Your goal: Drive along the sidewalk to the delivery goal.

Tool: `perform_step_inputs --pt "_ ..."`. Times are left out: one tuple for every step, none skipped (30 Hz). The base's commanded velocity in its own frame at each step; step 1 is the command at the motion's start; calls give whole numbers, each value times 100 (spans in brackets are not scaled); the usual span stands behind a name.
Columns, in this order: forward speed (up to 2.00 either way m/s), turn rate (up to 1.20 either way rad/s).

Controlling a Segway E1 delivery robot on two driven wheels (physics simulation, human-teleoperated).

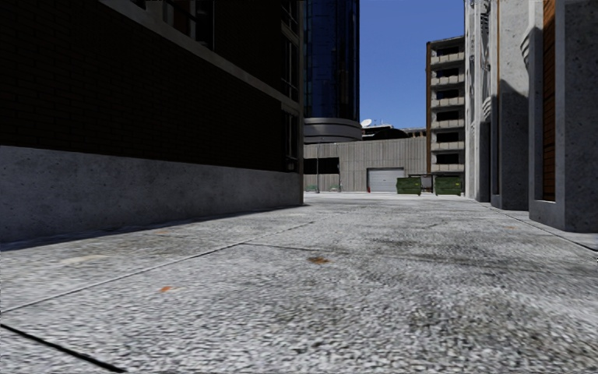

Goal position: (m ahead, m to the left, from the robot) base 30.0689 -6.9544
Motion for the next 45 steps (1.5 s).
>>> perform_step_inputs --pt "200 -44" --pt "200 -44" --pt "200 -44" --pt "200 -44" --pt "200 -44" --pt "200 -44" --pt "200 -44" --pt "200 -44" --pt "200 -44" --pt "200 -44" --pt "200 -44" --pt "200 -44" --pt "200 -44" --pt "200 -44" --pt "200 -44" --pt "200 -44" --pt "200 -44" --pt "200 -44" --pt "200 -44" --pt "200 -27" --pt "200 0" --pt "200 0" --pt "200 0" --pt "200 0" --pt "200 0" --pt "200 0" --pt "200 0" --pt "200 0" --pt "200 0" --pt "200 0" --pt "200 0" --pt "200 0" --pt "200 0" --pt "200 0" --pt "200 0" --pt "200 0" --pt "200 0" --pt "200 0" --pt "200 0" --pt "200 0" --pt "200 0" --pt "200 0" --pt "200 0" --pt "200 0" --pt "200 0"
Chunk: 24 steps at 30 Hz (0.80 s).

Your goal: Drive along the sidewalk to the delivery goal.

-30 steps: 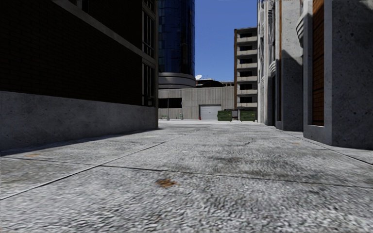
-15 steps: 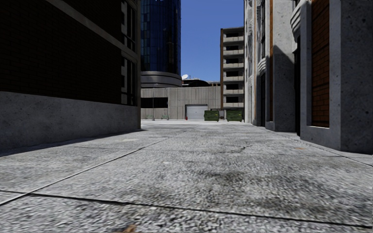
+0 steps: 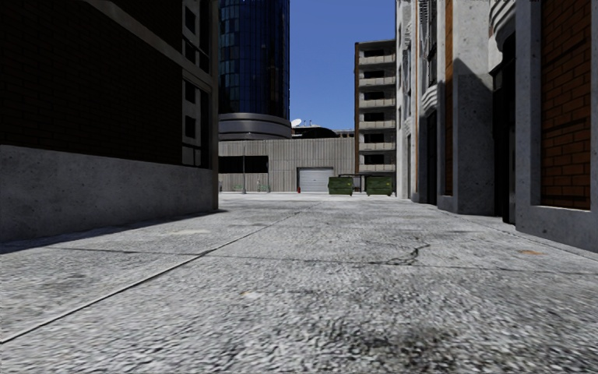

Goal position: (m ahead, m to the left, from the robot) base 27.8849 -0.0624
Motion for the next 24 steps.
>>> perform_step_inputs --pt "200 0" --pt "200 0" --pt "200 0" --pt "200 0" --pt "200 0" --pt "200 0" --pt "200 0" --pt "200 0" --pt "200 0" --pt "200 0" --pt "200 0" --pt "200 0" --pt "200 0" --pt "200 0" --pt "200 0" --pt "200 0" --pt "200 0" --pt "200 0" --pt "200 0" --pt "200 0" --pt "200 0" --pt "200 0" --pt "200 0" --pt "200 0"
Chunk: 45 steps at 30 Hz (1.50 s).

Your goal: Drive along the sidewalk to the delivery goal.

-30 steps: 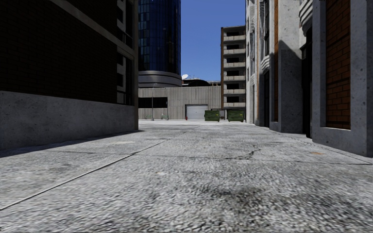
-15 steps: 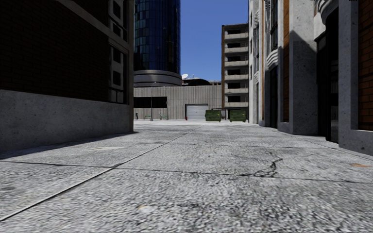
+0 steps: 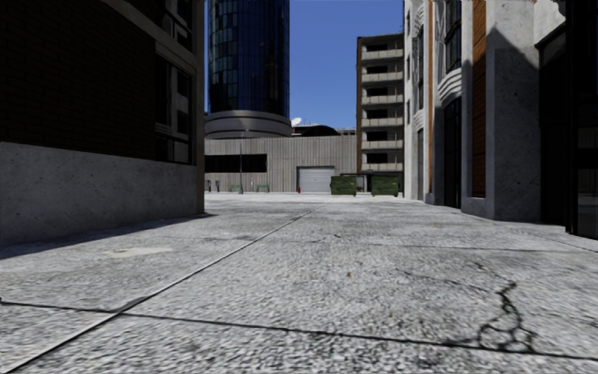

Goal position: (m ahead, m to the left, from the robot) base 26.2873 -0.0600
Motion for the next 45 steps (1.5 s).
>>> perform_step_inputs --pt "200 0" --pt "200 0" --pt "200 0" --pt "200 0" --pt "200 0" --pt "200 0" --pt "200 0" --pt "200 0" --pt "200 0" --pt "200 0" --pt "200 0" --pt "200 0" --pt "200 0" --pt "200 0" --pt "200 0" --pt "200 0" --pt "200 0" --pt "200 0" --pt "200 0" --pt "200 0" --pt "200 0" --pt "200 0" --pt "200 0" --pt "200 0" --pt "200 0" --pt "200 0" --pt "200 0" --pt "200 0" --pt "200 0" --pt "200 0" --pt "200 0" --pt "200 0" --pt "200 0" --pt "200 0" --pt "200 0" --pt "200 0" --pt "200 0" --pt "200 0" --pt "200 0" --pt "200 0" --pt "200 0" --pt "200 0" --pt "200 0" --pt "200 0" --pt "200 0"
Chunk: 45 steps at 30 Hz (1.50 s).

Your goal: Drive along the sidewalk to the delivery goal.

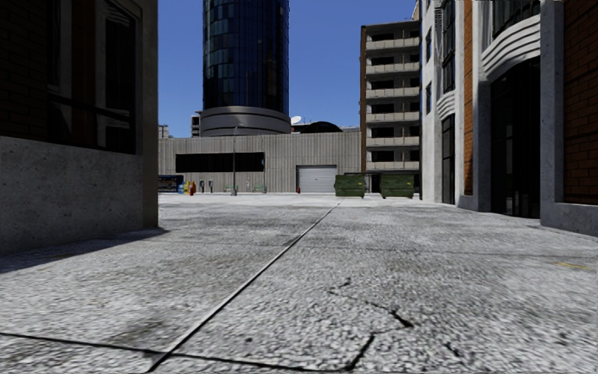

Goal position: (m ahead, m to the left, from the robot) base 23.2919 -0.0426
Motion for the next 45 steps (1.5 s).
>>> perform_step_inputs --pt "200 0" --pt "200 0" --pt "200 0" --pt "200 0" --pt "200 0" --pt "200 0" --pt "200 0" --pt "200 0" --pt "200 0" --pt "200 0" --pt "200 0" --pt "200 0" --pt "200 0" --pt "200 0" --pt "200 0" --pt "200 0" --pt "200 0" --pt "200 0" --pt "200 0" --pt "200 0" --pt "200 0" --pt "200 0" --pt "200 0" --pt "200 0" --pt "200 0" --pt "200 0" --pt "200 0" --pt "200 0" --pt "200 0" --pt "200 0" --pt "200 0" --pt "200 0" --pt "200 0" --pt "200 0" --pt "200 0" --pt "200 0" --pt "200 0" --pt "200 0" --pt "200 0" --pt "200 0" --pt "200 0" --pt "200 0" --pt "200 0" --pt "200 0" --pt "200 0"
